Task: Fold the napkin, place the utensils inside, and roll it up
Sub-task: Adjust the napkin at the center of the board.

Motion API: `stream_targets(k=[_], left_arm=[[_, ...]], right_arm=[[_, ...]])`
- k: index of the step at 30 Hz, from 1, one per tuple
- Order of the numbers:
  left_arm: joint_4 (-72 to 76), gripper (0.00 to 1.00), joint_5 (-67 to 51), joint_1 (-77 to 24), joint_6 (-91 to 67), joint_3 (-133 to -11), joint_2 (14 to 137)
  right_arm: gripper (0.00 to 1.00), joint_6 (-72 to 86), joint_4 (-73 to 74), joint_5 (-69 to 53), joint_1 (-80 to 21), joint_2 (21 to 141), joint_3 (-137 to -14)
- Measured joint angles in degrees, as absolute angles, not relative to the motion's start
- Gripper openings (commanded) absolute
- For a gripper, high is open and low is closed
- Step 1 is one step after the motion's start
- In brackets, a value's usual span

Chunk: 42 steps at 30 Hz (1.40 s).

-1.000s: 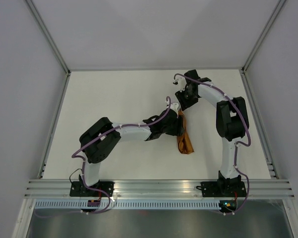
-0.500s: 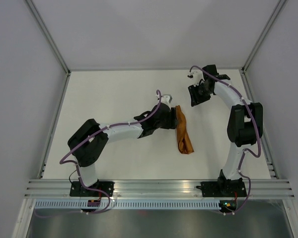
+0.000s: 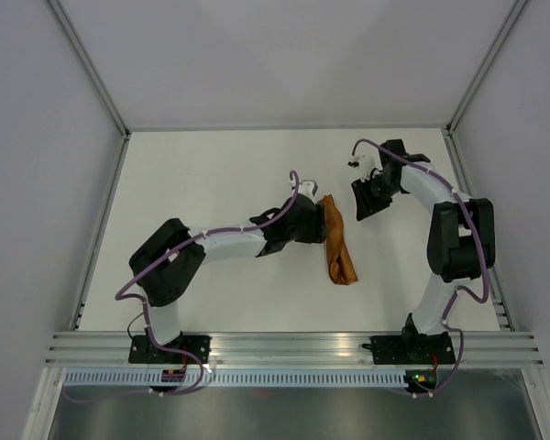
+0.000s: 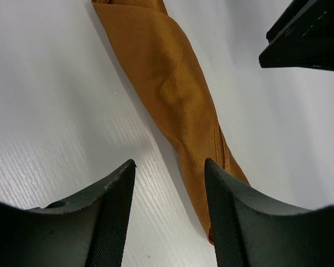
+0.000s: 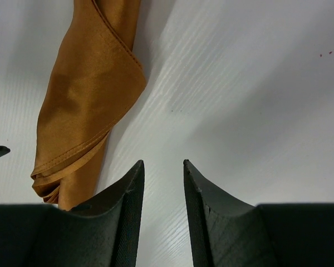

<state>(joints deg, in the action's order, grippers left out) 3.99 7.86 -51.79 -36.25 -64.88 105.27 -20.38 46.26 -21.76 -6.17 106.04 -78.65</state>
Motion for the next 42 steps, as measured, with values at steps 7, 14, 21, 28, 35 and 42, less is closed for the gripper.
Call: stream_targets(k=[7, 14, 21, 28, 35, 42], left_arm=[[3.3, 0.59, 7.3, -52.4, -36.2, -66.5, 108.4], [2.7, 0.6, 7.3, -52.9, -36.2, -71.0, 111.3], [0.1, 0.61, 7.8, -53.5, -36.2, -77.1, 115.3], [-6.6, 0.61, 11.1, -54.1, -36.2, -83.3, 119.2], [-14.0, 0.61, 14.8, -54.9, -36.2, -91.0, 123.4], [-20.9, 0.62, 18.1, -57.2, -36.2, -95.1, 124.9]], right_arm=[[0.4, -20.4, 45.6, -23.3, -5.8, 109.4, -80.1], [0.4, -20.4, 45.2, -23.7, -5.7, 109.6, -79.7], [0.39, -20.3, 44.6, -23.7, -5.7, 109.7, -79.7], [0.39, -20.1, 43.8, -23.7, -5.6, 109.7, -79.7], [0.39, -19.9, 43.5, -23.6, -4.6, 110.5, -79.7], [0.39, -19.9, 43.5, -23.5, -3.5, 110.7, -79.7]])
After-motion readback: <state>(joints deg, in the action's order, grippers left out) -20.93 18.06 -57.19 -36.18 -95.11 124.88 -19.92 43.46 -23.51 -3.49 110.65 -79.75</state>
